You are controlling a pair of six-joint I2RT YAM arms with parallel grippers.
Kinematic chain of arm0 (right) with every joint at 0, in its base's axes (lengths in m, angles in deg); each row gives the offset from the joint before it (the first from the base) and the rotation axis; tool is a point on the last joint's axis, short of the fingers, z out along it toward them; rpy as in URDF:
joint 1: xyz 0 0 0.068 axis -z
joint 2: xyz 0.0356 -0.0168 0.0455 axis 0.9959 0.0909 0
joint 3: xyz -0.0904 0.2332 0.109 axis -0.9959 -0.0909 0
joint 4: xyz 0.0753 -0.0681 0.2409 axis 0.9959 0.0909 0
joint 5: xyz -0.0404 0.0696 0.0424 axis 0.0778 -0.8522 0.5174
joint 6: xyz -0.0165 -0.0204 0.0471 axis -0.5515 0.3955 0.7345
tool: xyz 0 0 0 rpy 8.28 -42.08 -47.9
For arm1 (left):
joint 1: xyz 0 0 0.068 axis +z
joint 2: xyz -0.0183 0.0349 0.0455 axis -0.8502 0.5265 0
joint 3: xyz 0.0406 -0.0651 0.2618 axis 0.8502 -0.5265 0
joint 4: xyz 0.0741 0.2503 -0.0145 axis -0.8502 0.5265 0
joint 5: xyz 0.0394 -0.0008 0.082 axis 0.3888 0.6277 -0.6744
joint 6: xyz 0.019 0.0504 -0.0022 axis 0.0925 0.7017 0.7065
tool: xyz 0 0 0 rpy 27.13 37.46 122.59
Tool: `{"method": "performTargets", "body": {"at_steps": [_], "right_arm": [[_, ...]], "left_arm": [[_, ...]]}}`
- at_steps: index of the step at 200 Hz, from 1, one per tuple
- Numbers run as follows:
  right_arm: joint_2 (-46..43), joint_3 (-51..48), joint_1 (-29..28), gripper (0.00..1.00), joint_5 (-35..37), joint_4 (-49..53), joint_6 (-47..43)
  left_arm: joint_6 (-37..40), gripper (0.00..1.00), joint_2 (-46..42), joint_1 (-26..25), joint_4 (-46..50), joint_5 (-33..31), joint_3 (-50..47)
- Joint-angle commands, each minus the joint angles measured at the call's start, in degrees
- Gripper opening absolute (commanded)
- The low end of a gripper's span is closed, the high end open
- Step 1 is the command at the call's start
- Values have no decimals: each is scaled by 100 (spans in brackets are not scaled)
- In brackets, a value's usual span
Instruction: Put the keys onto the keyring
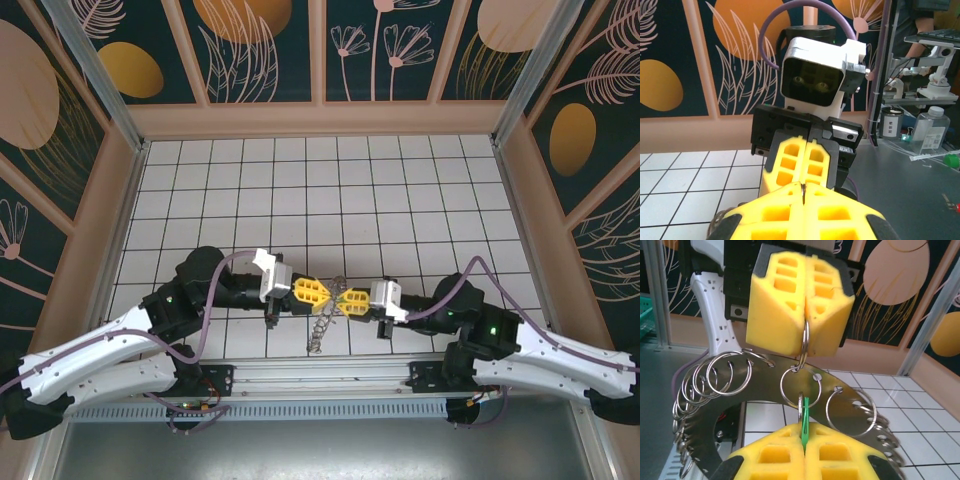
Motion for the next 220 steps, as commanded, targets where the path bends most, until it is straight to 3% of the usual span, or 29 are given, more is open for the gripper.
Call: {"method": "performTargets", "body": {"at_steps": [1, 91, 149, 175, 185, 189, 220], "right_arm": [[-179, 123, -33, 0, 431, 66, -110], [477, 719, -42, 0, 1084, 417, -178], [1343, 1182, -1, 0, 1706, 735, -172], [1806, 1517, 453, 0, 1869, 1146, 122], [1937, 1589, 760, 0, 1730, 1253, 259], [1969, 1608, 860, 0, 1674, 1275, 290], [2286, 1758, 1772, 0, 1028, 1336, 503]], "left_arm": [[159, 0, -90, -18, -54, -240, 32], [313, 1, 68, -17, 267, -836, -248], [57, 42, -459, -16, 118, -1782, -788], [-201, 56, -664, -18, 243, -3305, -1042], [-307, 90, -737, -11, 310, -3870, -1144], [-353, 98, -773, -13, 328, -4023, -1188], [-650, 98, -1058, -13, 383, -4728, -1497]]}}
